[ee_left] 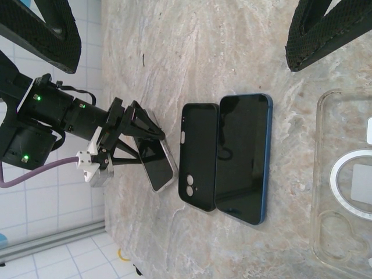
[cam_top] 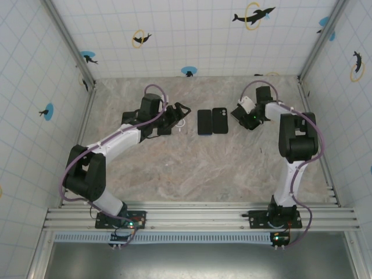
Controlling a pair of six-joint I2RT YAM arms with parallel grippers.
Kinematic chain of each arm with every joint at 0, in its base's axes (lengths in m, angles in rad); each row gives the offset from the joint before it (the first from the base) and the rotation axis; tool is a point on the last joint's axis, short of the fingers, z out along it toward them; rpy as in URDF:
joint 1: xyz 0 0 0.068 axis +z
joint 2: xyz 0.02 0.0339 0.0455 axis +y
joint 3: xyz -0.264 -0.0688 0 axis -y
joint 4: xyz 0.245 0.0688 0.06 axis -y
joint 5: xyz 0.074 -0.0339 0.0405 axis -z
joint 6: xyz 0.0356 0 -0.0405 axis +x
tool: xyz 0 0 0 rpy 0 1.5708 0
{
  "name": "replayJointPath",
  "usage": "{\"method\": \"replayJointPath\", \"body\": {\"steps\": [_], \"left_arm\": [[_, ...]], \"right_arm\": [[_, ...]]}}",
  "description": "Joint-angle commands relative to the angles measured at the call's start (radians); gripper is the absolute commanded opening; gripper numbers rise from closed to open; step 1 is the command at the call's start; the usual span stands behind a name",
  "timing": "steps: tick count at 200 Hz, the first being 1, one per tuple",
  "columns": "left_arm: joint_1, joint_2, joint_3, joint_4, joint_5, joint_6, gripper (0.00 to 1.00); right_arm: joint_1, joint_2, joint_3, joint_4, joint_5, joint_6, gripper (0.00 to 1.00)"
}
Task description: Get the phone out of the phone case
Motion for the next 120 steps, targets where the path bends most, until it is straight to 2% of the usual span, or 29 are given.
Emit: {"method": "replayJointPath", "body": {"steps": [1,24,73,114,120], "left_arm": [[0.010,0.012,0.004,0.025,0.017,-0.001,0.93],[0.010,0.016,0.005,0.032,0.022,-0.005,0.92],[0.002,0.036,0.022,0.048,0.017,-0.045,0.87],[-0.030,0.066,0.047,0.077,0.010,-0.073,0.84],[-0.037,0.074,0.052,0.089,0.007,-0.080,0.82]], "right_arm": [[-0.003,0.043,-0.065,-0.062,0.080,0.016,0.62],[-0.015,0.006,-0.068,-0.034,0.027,0.064,0.54],[-0.073,-0.107,-0.154,0.089,-0.117,0.232,0.49],[-0.104,-0.256,-0.313,0.249,-0.210,0.383,0.47],[-0.104,-0.281,-0.336,0.273,-0.254,0.409,0.47]]}}
